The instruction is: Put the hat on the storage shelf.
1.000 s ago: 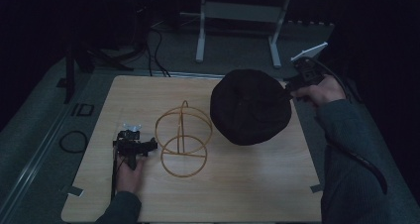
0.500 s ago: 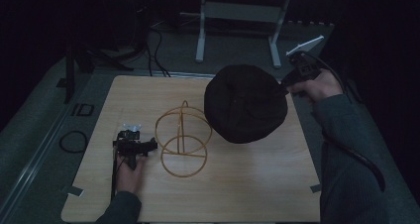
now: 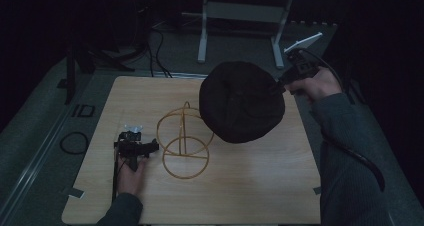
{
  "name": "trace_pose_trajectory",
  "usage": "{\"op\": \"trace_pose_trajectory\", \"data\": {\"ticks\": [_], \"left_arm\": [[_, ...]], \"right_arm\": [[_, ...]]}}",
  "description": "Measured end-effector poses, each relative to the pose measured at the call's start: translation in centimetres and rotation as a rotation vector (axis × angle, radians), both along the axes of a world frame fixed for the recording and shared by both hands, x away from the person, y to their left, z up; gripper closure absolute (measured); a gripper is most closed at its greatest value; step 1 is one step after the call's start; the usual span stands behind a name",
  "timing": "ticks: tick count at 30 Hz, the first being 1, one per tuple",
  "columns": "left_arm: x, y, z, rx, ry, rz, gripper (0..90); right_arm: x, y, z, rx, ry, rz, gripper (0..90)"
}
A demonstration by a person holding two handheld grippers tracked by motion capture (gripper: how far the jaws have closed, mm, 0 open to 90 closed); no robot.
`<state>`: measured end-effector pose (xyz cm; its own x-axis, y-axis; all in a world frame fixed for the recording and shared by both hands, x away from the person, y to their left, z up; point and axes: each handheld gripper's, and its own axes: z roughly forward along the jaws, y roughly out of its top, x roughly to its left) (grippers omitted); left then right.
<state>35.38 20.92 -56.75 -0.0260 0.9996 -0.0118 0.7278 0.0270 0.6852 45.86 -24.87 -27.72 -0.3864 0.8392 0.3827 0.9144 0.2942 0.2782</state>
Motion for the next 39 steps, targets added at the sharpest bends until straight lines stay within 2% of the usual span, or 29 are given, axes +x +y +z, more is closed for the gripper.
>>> {"op": "trace_pose_trajectory", "data": {"ticks": [20,39], "left_arm": [[0.0,0.0,0.0,0.001,0.002,-0.001,1.2],[0.0,0.0,0.0,0.001,0.001,0.0,1.2]], "right_arm": [[-0.1,3.1,1.1,0.029,-0.01,0.068,77.6],[-1.0,5.9,2.0,0.013,-0.039,0.137,77.6]]}}
